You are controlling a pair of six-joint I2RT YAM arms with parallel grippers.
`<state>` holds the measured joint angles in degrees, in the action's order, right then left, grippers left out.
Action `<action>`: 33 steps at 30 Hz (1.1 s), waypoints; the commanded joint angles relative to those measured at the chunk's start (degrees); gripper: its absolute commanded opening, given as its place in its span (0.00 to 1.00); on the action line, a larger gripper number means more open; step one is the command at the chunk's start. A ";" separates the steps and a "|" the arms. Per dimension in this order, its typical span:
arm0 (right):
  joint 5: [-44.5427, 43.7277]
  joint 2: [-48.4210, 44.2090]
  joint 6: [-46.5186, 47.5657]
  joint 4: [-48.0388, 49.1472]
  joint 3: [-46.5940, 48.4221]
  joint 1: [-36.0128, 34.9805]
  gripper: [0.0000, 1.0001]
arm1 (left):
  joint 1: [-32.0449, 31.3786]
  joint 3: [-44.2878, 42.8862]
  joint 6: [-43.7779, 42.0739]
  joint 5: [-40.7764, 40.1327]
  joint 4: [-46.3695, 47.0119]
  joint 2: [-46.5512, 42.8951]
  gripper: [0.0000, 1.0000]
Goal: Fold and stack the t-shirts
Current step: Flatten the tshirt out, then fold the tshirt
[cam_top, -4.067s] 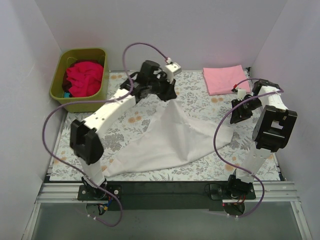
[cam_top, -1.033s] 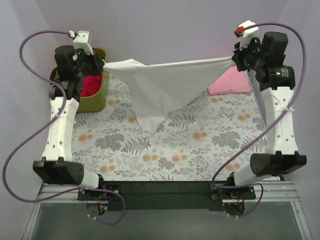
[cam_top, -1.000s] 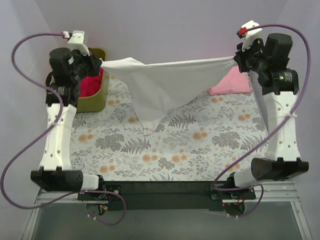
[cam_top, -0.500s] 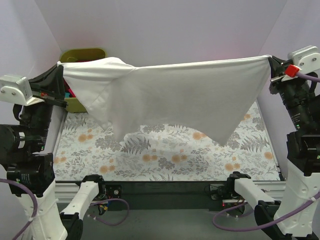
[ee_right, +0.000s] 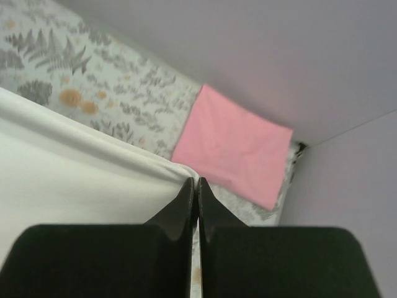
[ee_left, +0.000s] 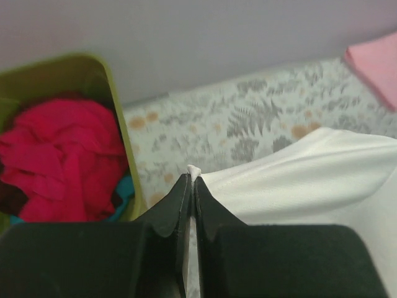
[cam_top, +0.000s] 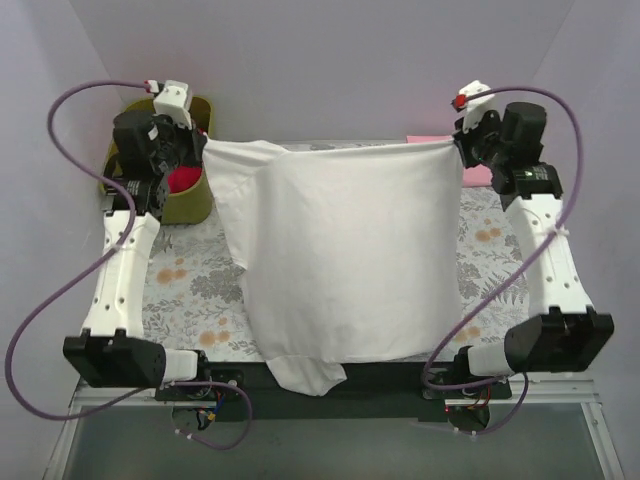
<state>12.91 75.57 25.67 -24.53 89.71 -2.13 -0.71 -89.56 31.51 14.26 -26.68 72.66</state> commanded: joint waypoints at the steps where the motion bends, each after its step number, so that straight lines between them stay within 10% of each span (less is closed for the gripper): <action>1: 0.28 5.70 2.36 6.77 -4.62 -0.94 0.01 | 0.62 5.08 -1.89 2.34 1.53 4.84 0.00; 19: -4.03 37.28 6.23 13.20 1.69 -2.79 0.01 | -2.89 -13.09 -0.83 -1.25 5.58 50.29 0.00; 33: -0.87 32.19 8.60 12.50 -2.96 0.28 0.01 | -6.76 9.91 -2.59 -3.63 2.51 25.81 0.00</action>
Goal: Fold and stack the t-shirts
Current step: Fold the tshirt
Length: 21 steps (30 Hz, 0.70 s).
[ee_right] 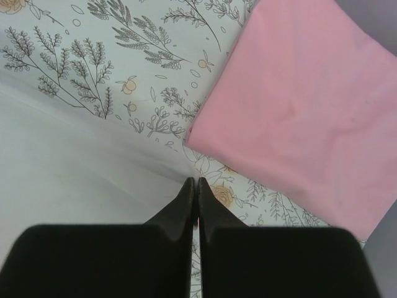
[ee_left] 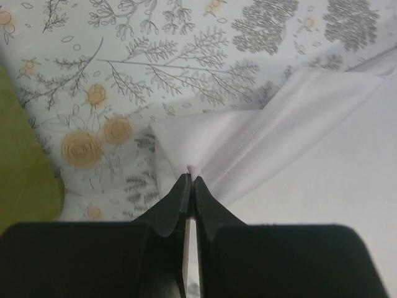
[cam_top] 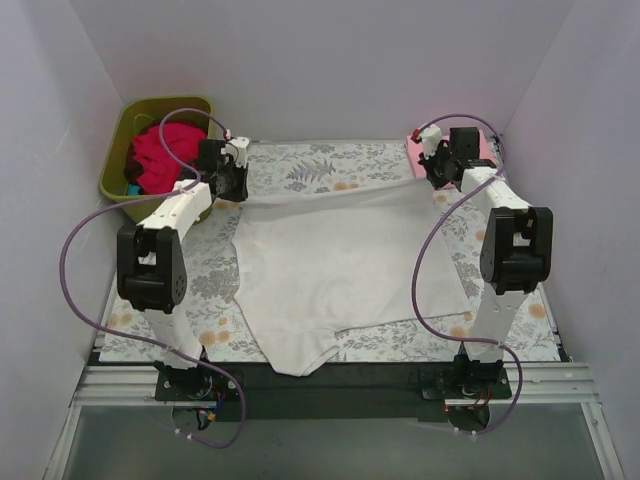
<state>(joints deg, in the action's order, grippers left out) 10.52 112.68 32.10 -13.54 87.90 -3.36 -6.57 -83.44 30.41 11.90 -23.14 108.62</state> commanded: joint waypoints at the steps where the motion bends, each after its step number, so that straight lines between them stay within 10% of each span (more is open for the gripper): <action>1: 2.30 -5.28 2.53 1.33 -2.19 2.03 0.01 | -1.16 5.03 -1.50 -1.09 -1.82 -11.57 0.00; 17: 5.91 -10.64 12.99 -4.56 -16.08 2.74 0.01 | -7.85 24.29 -2.19 -0.83 -15.87 -23.72 0.00; 21: 5.30 -10.12 14.13 -5.18 -17.41 2.74 0.01 | -5.23 20.35 -3.78 2.23 -16.50 -24.86 0.30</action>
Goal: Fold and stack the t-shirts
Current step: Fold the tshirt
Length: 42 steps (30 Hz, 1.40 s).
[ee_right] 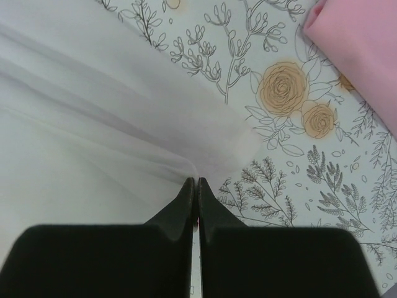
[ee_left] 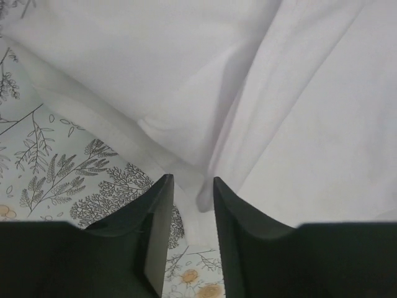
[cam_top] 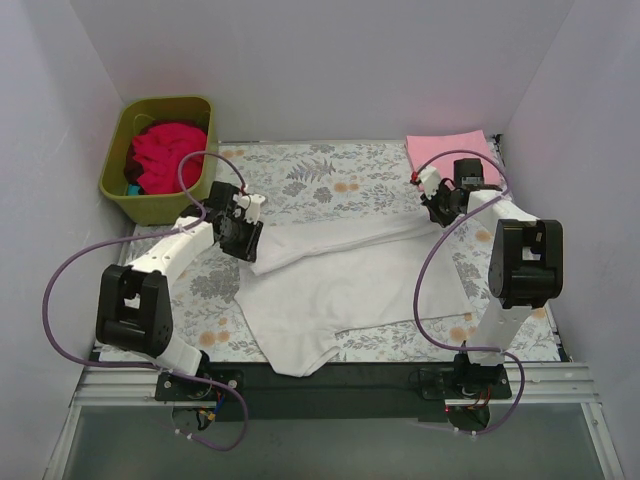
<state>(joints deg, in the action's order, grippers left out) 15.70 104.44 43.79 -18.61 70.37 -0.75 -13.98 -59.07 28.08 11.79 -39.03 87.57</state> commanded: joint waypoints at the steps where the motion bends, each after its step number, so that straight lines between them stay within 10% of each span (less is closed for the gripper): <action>1: 0.29 -1.70 2.79 -1.76 0.90 0.14 0.01 | 3.07 -5.60 -1.53 3.05 -0.87 -3.29 0.34; 14: 6.00 -2.49 0.16 -12.76 10.04 0.23 0.41 | 7.30 -22.49 4.09 2.10 -2.72 15.43 0.39; 30: 2.49 8.14 -0.64 -16.63 11.99 -0.21 0.32 | 7.30 -21.70 7.26 -2.03 -6.50 21.94 0.40; 42: -0.68 5.07 3.40 -19.53 9.78 0.23 0.22 | 7.30 -23.20 7.08 -2.56 -6.94 23.87 0.01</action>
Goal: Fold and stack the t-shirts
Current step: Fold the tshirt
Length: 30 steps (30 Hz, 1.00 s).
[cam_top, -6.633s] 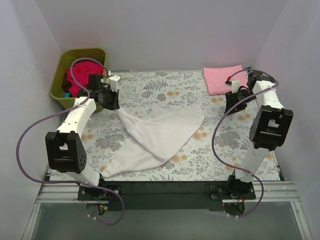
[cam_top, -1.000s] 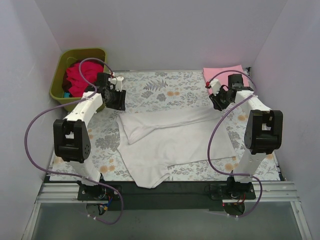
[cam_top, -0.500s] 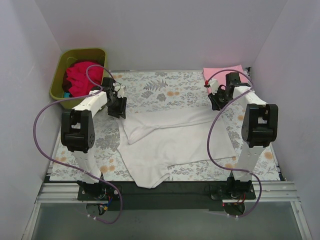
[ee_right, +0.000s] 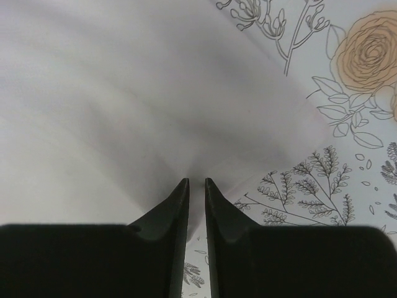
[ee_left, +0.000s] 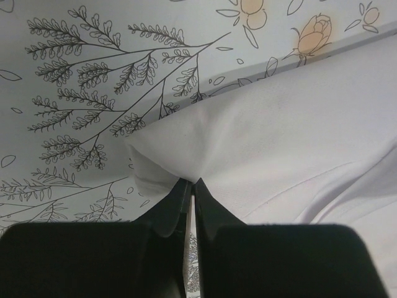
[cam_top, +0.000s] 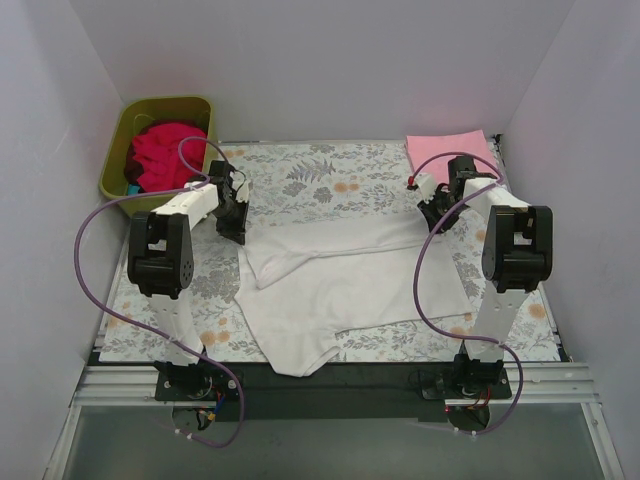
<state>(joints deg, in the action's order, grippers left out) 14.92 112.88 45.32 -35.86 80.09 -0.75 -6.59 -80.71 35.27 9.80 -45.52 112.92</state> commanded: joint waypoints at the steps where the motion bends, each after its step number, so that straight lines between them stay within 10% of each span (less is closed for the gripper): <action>1: 0.72 -3.46 2.49 -4.12 0.15 0.14 0.22 | -0.09 -1.56 -0.20 -0.49 -0.71 -1.57 0.00; 22: 3.45 -5.56 4.87 -13.10 3.23 3.48 0.41 | -0.09 -2.52 -1.34 0.13 -2.29 -1.30 0.00; 30: 2.23 -6.97 6.27 -13.01 0.77 0.84 0.49 | 0.17 -3.85 -6.34 11.00 -5.63 -9.55 0.39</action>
<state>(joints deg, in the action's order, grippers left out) 16.58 108.14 50.46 -47.29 81.82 0.30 -6.57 -83.26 32.49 13.85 -49.17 111.11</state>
